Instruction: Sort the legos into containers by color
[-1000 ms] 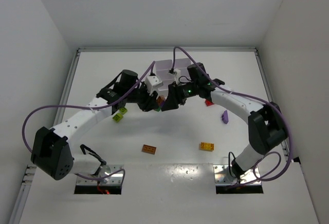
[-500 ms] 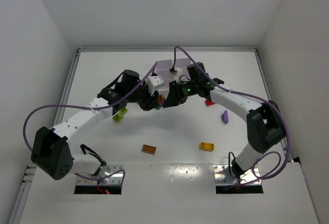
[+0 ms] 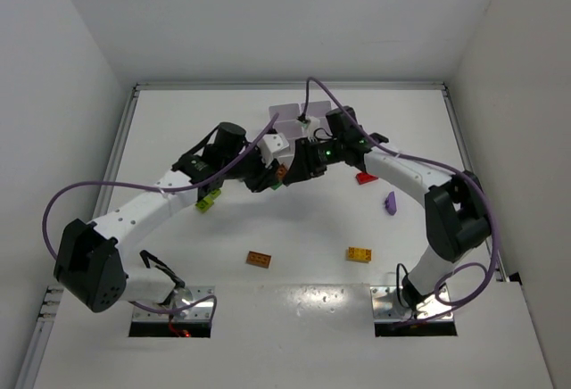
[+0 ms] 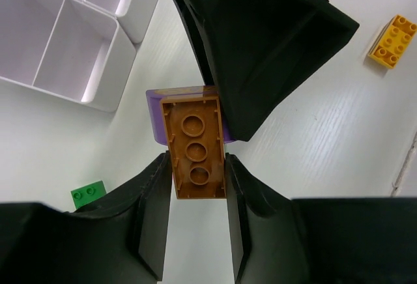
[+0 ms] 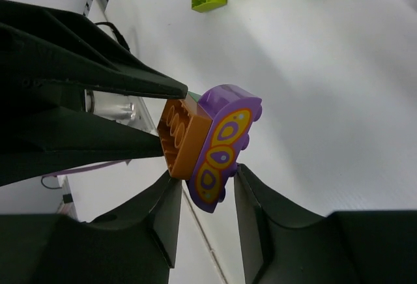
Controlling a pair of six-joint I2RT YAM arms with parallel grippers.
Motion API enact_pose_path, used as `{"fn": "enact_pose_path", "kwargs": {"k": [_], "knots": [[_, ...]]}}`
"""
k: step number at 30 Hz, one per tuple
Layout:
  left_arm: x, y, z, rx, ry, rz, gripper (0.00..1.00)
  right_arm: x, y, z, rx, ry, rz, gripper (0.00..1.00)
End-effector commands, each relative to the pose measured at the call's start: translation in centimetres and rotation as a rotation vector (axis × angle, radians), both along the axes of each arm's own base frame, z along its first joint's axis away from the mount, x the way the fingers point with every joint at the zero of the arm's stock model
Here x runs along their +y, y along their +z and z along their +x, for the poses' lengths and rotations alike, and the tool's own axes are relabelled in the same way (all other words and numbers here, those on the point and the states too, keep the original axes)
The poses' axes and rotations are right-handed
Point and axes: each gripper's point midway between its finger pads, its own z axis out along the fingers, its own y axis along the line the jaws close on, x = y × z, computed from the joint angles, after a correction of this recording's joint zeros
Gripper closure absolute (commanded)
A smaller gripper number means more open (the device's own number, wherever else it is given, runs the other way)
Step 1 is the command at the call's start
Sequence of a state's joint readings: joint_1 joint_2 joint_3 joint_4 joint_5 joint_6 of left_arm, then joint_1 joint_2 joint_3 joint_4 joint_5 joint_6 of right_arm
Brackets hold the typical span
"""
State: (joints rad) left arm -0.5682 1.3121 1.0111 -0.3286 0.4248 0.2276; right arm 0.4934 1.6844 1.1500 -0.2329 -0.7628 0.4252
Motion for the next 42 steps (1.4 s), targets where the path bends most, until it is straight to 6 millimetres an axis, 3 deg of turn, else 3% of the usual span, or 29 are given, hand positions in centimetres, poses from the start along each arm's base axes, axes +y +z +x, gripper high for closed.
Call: {"fn": "enact_pose_path", "kwargs": {"k": [1, 5, 12, 15, 19, 23, 26, 28, 32, 33, 34, 37, 40, 42], "knots": [[-2.5, 1.0, -3.2, 0.048, -0.152, -0.06, 1.0, 0.2, 3.5, 4.9, -0.179, -0.092, 0.052, 0.63], [-2.5, 1.0, -3.2, 0.048, -0.152, -0.06, 1.0, -0.3, 3.7, 5.5, -0.185, -0.102, 0.062, 0.66], [-2.6, 0.7, -3.2, 0.056, -0.151, -0.055, 1.0, -0.1, 4.6, 5.2, -0.237, -0.053, 0.089, 0.99], [-2.3, 0.5, -2.8, 0.053, -0.122, -0.043, 1.0, -0.4, 4.1, 5.3, -0.232, -0.066, 0.065, 1.0], [-1.9, 2.8, -1.6, -0.012, -0.043, -0.074, 1.0, -3.8, 1.1, 6.3, -0.184, -0.193, -0.059, 1.0], [-1.0, 4.8, -0.7, -0.073, 0.043, -0.097, 1.0, -9.2, -1.8, 7.3, -0.141, -0.356, -0.207, 1.0], [-0.5, 5.8, -0.7, -0.104, 0.074, -0.112, 1.0, -12.6, -1.6, 7.2, -0.134, -0.437, -0.253, 1.0], [-0.5, 5.3, -1.0, -0.091, 0.064, -0.109, 1.0, -13.9, -0.9, 6.6, -0.16, -0.43, -0.279, 1.0], [-0.5, 4.1, -1.6, -0.058, 0.047, -0.098, 1.0, -18.8, -1.1, 3.6, -0.16, -0.388, -0.435, 1.0], [-0.5, 4.1, -1.6, -0.058, 0.047, -0.098, 1.0, -20.5, -2.4, 1.1, -0.073, -0.343, -0.499, 1.0], [-0.5, 3.7, -1.5, -0.05, 0.047, -0.091, 1.0, -21.6, -2.5, 0.3, -0.12, -0.243, -0.557, 1.0], [-0.8, 3.1, -1.4, -0.035, 0.031, -0.076, 1.0, -25.3, -3.4, -2.2, -0.03, -0.2, -0.695, 1.0], [-1.6, 3.2, -1.5, -0.024, 0.005, -0.082, 1.0, -29.3, -4.8, -4.3, 0.012, -0.178, -0.811, 1.0], [-2.1, 3.0, -1.4, -0.025, -0.011, -0.073, 1.0, -30.8, -5.1, -4.9, -0.004, -0.164, -0.847, 1.0]]}}
